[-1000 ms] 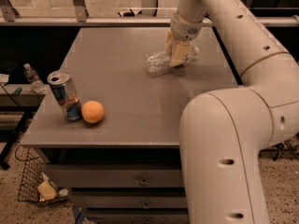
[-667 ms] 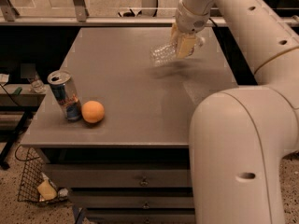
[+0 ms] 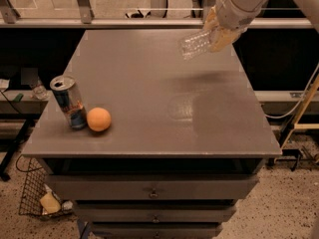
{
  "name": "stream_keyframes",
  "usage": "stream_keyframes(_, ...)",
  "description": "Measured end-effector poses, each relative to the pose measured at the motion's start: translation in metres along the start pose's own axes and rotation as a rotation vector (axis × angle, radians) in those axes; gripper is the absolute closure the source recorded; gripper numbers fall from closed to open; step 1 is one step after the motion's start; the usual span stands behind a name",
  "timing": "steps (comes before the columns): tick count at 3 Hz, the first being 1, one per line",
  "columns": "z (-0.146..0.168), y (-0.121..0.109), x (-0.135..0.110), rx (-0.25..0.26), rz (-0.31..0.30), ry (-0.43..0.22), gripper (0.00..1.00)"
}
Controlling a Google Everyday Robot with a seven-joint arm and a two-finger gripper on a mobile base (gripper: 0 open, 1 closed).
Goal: Place water bottle upright
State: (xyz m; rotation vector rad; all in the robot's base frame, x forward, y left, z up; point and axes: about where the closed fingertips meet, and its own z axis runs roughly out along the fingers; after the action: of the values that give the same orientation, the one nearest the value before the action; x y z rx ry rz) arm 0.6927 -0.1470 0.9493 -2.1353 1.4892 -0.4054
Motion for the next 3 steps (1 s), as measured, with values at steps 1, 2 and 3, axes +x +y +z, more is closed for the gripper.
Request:
stream_keyframes(1,-0.008,0.026,0.004,0.095,0.030,-0.001,1.00)
stream_keyframes(2,-0.004,0.039,0.003,0.163,0.059,-0.039,1.00)
stream_keyframes(3,-0.004,0.039,0.004,0.176,0.063,-0.038,1.00)
